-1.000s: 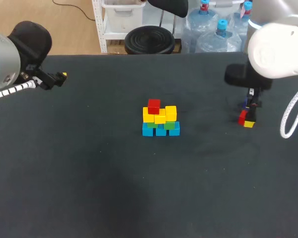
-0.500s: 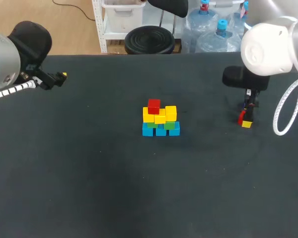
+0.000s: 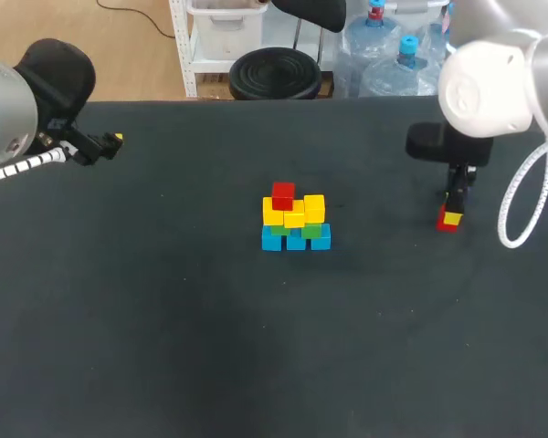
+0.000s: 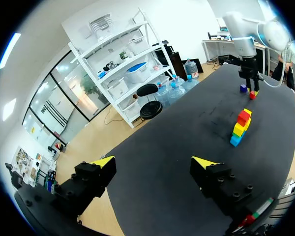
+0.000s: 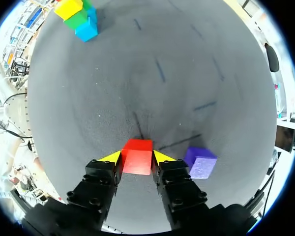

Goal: Place the blue cubes, place green cubes on the blue cubes, place the yellow cubes on the green cubes, then place the red cubes on the yellow cubes, and place purple cube on the red cubes.

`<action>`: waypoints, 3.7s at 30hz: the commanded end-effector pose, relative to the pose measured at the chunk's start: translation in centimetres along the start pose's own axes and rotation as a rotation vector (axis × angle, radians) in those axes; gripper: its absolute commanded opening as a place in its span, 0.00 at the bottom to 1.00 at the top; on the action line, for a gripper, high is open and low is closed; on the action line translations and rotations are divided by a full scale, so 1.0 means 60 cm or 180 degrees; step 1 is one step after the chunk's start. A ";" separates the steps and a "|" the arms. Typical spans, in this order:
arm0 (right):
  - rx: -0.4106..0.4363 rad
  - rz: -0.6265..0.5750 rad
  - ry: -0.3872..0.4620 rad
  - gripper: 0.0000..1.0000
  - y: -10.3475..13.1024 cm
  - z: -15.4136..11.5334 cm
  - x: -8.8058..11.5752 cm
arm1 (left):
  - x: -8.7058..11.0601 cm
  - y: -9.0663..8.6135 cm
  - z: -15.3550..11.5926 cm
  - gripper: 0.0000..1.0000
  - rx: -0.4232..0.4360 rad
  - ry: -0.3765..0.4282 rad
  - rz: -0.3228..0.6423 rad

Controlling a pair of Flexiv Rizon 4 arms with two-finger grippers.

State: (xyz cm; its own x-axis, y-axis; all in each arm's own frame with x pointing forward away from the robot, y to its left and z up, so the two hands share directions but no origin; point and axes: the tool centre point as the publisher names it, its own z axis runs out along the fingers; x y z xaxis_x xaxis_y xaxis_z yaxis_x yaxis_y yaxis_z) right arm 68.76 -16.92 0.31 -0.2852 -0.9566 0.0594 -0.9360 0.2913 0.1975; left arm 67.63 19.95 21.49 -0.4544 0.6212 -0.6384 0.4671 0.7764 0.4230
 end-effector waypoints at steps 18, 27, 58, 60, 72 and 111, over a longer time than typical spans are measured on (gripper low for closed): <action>0.0244 -0.0813 -0.0068 0.00 0.061 -0.120 -0.078 | 0.001 -0.001 0.000 1.00 -0.0012 -0.0011 -0.0005; 0.0176 -0.1301 -0.0189 0.00 0.126 -0.175 -0.138 | 0.001 -0.001 0.000 1.00 -0.0012 -0.0011 -0.0005; 0.0046 -0.1551 0.0001 0.00 0.177 -0.181 -0.269 | 0.001 -0.001 0.000 1.00 -0.0012 -0.0011 -0.0005; 0.0019 -0.1560 -0.0017 0.00 0.178 -0.178 -0.275 | 0.001 -0.001 0.000 1.00 -0.0012 -0.0011 -0.0005; -0.0125 -0.1395 0.0085 0.00 0.179 -0.167 -0.297 | 0.001 -0.001 0.000 1.00 -0.0012 -0.0011 -0.0005; -0.0236 -0.1395 0.0212 0.00 0.187 -0.154 -0.328 | 0.001 -0.001 0.000 1.00 -0.0012 -0.0011 -0.0005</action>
State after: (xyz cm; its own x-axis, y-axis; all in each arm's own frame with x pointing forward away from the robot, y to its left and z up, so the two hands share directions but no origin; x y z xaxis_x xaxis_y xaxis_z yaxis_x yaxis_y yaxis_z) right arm 65.66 5.08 10.49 0.1504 -0.9885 0.0168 -0.9486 -0.1395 0.2842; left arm 67.63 19.95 21.49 -0.4544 0.6212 -0.6385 0.4671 0.7764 0.4230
